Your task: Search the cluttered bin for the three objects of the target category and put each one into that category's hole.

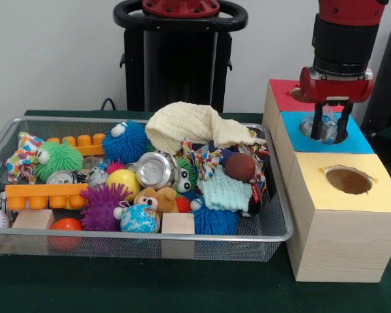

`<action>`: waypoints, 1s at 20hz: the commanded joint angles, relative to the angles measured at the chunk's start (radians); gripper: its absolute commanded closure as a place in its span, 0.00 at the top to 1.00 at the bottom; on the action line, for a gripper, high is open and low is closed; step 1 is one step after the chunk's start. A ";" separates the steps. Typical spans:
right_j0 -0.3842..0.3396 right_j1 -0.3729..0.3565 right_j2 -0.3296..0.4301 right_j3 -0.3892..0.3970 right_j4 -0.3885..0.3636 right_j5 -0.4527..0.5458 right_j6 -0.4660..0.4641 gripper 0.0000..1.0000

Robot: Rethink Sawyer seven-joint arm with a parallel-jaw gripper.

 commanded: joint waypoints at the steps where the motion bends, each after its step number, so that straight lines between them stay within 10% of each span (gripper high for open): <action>1: -0.015 0.046 0.040 -0.034 0.038 -0.037 0.247 1.00; 20: -0.006 0.045 0.002 -0.060 0.038 0.034 0.258 1.00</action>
